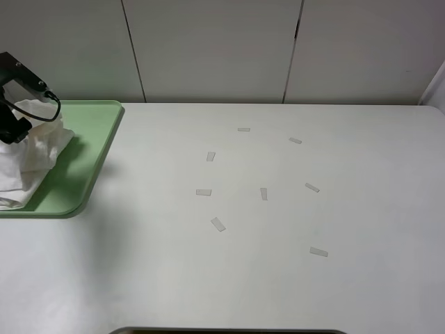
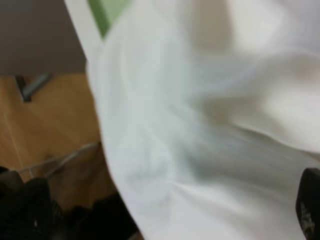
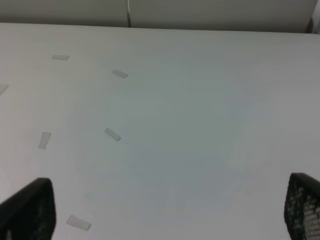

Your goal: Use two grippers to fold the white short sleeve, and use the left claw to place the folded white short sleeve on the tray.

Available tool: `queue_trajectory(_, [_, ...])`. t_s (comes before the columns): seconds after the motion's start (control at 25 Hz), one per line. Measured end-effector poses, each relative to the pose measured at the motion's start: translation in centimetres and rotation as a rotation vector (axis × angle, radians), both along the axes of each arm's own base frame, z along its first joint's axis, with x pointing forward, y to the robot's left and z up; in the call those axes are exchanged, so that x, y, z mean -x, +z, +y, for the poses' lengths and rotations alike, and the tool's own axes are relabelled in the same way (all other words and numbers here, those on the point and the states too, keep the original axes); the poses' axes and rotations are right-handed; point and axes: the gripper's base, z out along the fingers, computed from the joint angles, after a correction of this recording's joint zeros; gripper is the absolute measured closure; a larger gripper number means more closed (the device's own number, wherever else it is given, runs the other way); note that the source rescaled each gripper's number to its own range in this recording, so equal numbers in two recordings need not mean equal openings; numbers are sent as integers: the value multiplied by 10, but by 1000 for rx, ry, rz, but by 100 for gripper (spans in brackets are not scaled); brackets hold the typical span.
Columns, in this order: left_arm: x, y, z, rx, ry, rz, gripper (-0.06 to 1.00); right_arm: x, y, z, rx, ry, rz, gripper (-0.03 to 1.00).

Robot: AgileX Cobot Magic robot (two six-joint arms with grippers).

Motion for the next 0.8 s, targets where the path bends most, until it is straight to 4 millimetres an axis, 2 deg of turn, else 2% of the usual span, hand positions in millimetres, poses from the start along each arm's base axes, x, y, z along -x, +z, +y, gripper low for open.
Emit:
queue_trajectory(0.04, [0,3,-2,3,-3,-14,1,0,0,0,0,0,0,-3])
queue_trajectory(0.12, [0,6,-3,2,-6,-23,-1,0,0,0,0,0,0,-3])
queue_trajectory(0.16, [2,25,-9,3,-19,-83,-4,0,0,0,0,0,0,-3])
queue_trajectory(0.32, [12,63,-17,37,17,-221,-5,0,0,0,0,0,0,-3])
queue_trajectory(0.4, [22,81,-20,73,52,-292,-5,0,0,0,0,0,0,-3])
queue_trajectory(0.44, [22,81,-20,73,52,-292,-5,0,0,0,0,0,0,-3])
queue_trajectory(0.6, [59,123,-29,155,102,-447,-6,0,0,0,0,0,0,-3])
queue_trajectory(0.68, [85,146,-37,228,128,-542,-6,0,0,0,0,0,0,-3])
queue_trajectory(0.8, [136,182,-50,344,150,-661,-6,0,0,0,0,0,0,-3])
